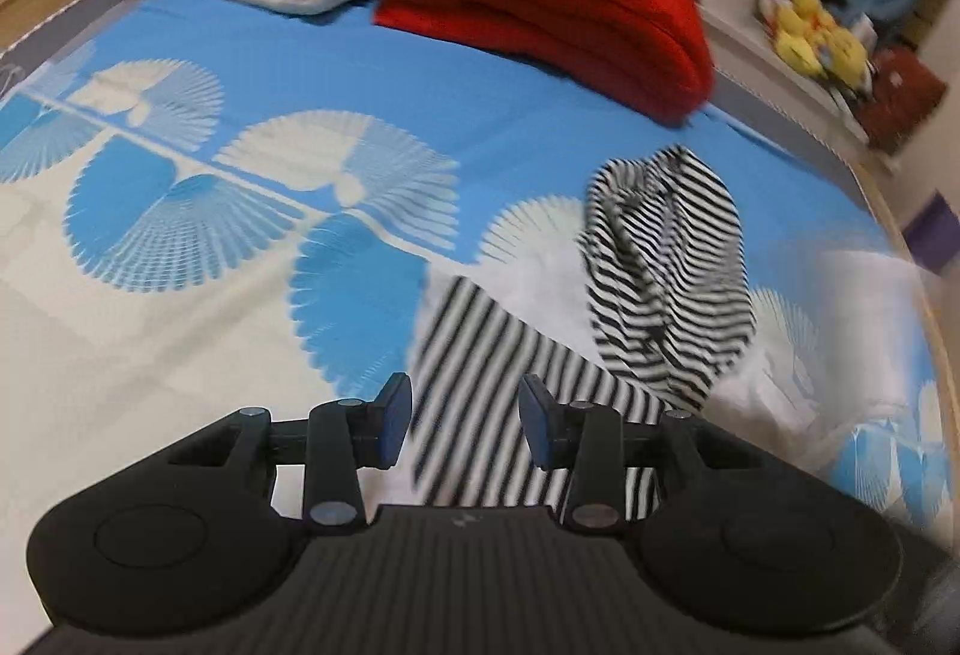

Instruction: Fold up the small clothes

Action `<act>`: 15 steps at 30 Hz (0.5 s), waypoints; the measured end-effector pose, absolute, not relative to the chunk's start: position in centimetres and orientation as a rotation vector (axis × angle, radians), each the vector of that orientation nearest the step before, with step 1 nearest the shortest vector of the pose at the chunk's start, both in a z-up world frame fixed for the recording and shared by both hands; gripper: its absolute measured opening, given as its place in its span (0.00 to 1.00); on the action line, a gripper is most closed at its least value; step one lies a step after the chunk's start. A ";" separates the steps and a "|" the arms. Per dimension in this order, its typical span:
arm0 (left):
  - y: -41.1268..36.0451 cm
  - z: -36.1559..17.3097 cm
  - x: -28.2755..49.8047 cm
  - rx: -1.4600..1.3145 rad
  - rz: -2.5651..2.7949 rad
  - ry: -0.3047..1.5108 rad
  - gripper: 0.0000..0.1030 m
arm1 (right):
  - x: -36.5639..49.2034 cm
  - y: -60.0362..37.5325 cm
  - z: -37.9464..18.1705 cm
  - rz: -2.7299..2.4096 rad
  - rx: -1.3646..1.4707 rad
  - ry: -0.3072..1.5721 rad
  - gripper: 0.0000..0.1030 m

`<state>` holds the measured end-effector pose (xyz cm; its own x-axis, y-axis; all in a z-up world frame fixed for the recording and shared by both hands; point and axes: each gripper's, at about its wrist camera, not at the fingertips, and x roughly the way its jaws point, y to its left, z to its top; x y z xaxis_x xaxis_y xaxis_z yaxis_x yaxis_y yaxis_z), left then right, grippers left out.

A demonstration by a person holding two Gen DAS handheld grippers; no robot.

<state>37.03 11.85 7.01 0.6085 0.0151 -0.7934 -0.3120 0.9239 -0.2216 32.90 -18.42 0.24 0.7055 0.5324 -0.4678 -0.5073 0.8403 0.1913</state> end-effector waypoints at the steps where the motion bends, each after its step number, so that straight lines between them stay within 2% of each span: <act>1: 12.4 7.1 37.1 -0.366 0.196 0.903 0.42 | 32.7 -16.8 -1.1 0.625 0.066 0.669 0.04; 4: 13.7 6.8 37.1 -0.398 0.204 0.916 0.42 | 31.9 -16.1 -3.5 0.531 0.124 0.895 0.17; 8: 14.3 5.1 37.5 -0.457 0.170 0.968 0.42 | 31.6 -19.7 -3.8 0.413 0.323 0.918 0.34; 11: 14.7 2.7 38.1 -0.541 0.142 1.038 0.41 | 33.0 -22.5 -5.8 0.266 0.373 0.923 0.36; 15: 14.8 -0.5 39.1 -0.615 0.142 1.115 0.41 | 35.3 -28.0 -11.7 0.034 0.612 1.139 0.35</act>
<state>39.13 14.79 -0.50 0.4505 -0.1921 -0.8719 -0.4050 0.8264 -0.3913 35.32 -27.98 -11.66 0.4367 0.3276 -0.8378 0.2775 0.8369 0.4719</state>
